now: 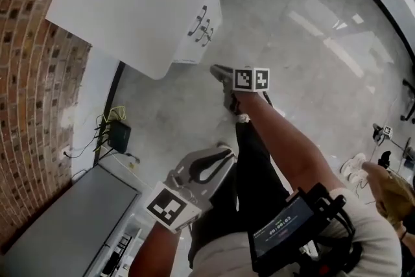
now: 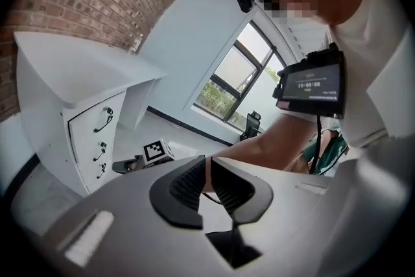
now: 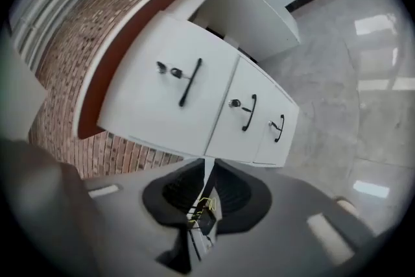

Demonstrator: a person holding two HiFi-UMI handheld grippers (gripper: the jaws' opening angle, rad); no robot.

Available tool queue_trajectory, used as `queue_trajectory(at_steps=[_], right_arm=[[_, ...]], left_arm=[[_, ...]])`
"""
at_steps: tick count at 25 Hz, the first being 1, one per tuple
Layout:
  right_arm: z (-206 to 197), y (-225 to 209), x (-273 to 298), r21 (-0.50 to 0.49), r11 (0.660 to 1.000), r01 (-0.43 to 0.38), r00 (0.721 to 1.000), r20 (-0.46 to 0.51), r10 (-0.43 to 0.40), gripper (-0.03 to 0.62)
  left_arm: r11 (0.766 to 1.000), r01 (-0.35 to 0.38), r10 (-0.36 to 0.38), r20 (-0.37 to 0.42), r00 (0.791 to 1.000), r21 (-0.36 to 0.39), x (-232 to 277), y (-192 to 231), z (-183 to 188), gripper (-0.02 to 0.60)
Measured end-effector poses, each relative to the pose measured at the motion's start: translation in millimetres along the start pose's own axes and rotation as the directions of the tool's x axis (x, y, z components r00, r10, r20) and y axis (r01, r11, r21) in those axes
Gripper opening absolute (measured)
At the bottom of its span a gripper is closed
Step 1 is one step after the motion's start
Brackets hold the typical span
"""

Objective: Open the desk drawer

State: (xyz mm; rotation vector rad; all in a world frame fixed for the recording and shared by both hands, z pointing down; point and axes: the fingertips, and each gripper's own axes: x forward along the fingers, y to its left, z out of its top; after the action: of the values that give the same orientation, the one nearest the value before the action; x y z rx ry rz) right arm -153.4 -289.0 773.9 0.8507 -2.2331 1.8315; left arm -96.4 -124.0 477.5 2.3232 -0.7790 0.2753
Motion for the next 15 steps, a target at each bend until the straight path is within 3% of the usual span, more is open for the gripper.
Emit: queue_trajectory(at_steps=[7,15], right_arm=[[32,-75,85,0.141,0.989,-0.036,0.997,0.072,0.026,0.038],[58,-117,144,0.197,0.977,-0.078,0.991,0.119,0.055,0.046]], left_arm=[[0.999,0.017,-0.016,-0.021,1.0,0.03,58,56,-9,0.032],[0.996,0.033,-0.027,-0.073,0.997,0.084,96,92,-22,0.032]])
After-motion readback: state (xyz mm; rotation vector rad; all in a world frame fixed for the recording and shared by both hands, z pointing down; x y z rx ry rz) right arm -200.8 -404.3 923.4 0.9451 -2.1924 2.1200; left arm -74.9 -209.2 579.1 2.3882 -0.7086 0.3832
